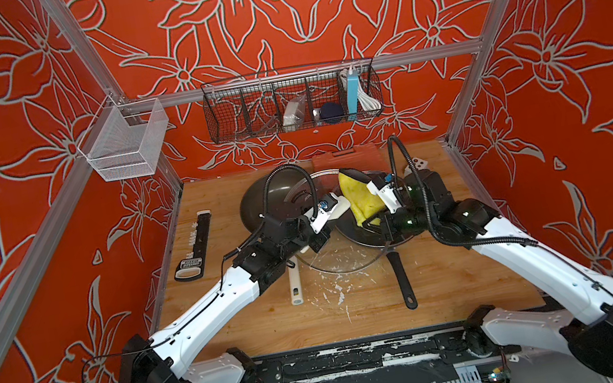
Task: Wipe the pot lid with a cloth
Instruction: Wipe the pot lid.
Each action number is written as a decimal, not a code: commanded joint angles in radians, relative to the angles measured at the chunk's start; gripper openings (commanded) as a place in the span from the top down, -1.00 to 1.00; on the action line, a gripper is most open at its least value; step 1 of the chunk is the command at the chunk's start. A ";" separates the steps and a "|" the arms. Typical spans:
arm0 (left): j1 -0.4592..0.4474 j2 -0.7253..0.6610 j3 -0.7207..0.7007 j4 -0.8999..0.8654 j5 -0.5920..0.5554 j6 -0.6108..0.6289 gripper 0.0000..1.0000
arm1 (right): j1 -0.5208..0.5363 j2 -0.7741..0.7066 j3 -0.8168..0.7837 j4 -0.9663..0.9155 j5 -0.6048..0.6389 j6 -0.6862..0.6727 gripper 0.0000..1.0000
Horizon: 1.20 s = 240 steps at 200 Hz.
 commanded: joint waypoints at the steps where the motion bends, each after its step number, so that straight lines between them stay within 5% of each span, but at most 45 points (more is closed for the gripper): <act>1: -0.002 -0.035 0.083 0.306 0.004 -0.026 1.00 | 0.010 -0.022 -0.024 -0.035 -0.037 0.019 1.00; 53: -0.014 -0.066 0.051 0.314 0.057 -0.025 1.00 | 0.013 0.059 0.075 -0.028 0.022 -0.007 1.00; 183: -0.029 -0.171 -0.009 0.295 0.047 -0.062 1.00 | -0.052 0.572 0.554 0.019 0.046 -0.017 1.00; 240: -0.029 -0.156 0.002 0.316 -0.100 -0.114 1.00 | -0.083 0.685 0.749 -0.055 0.040 -0.038 1.00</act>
